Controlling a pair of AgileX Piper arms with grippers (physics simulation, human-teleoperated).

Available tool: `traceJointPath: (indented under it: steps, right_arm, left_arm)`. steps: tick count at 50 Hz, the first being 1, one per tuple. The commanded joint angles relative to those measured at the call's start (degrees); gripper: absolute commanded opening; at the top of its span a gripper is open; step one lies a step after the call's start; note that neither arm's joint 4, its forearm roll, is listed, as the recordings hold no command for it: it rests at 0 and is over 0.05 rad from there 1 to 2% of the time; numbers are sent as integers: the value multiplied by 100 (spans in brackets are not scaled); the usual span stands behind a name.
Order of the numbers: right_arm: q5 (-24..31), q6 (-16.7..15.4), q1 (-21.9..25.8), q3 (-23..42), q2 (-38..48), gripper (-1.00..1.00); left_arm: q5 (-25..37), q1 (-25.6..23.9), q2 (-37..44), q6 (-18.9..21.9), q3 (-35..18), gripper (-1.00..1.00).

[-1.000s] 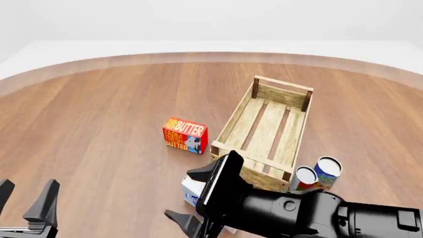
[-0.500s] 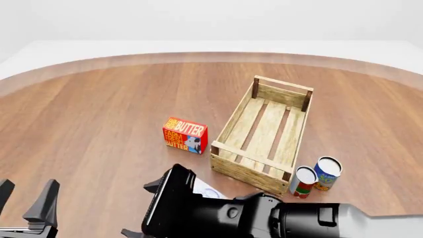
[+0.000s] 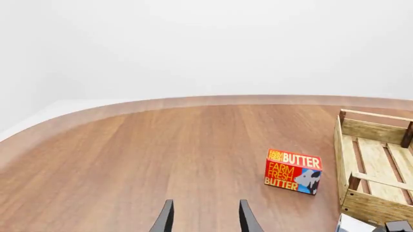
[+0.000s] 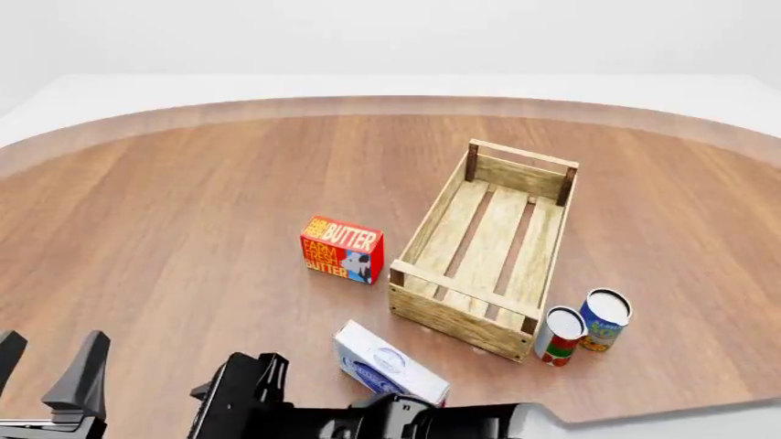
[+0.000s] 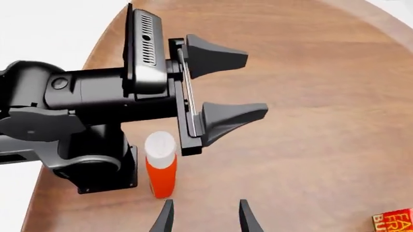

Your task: Pick up the ketchup, and put it in the wooden tray.

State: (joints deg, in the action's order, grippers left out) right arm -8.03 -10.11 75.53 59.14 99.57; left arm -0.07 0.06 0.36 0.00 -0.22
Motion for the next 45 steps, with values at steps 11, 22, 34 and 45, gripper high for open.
traceJointPath:
  steps: [11,22,34,45]
  right_arm:
    - [21,154,505,533,574,100]
    - [-39,228,629,646,744,100]
    - [-272,182,636,709,1114,100]
    - [-569,126,517,1007,1912,100]
  left_arm:
    - [0,1,2,0,-2,100]
    - [-3,1,5,1,-3,100]
    - [2,2,0,1,-3,100]
    - [6,3,-7,1,1,100]
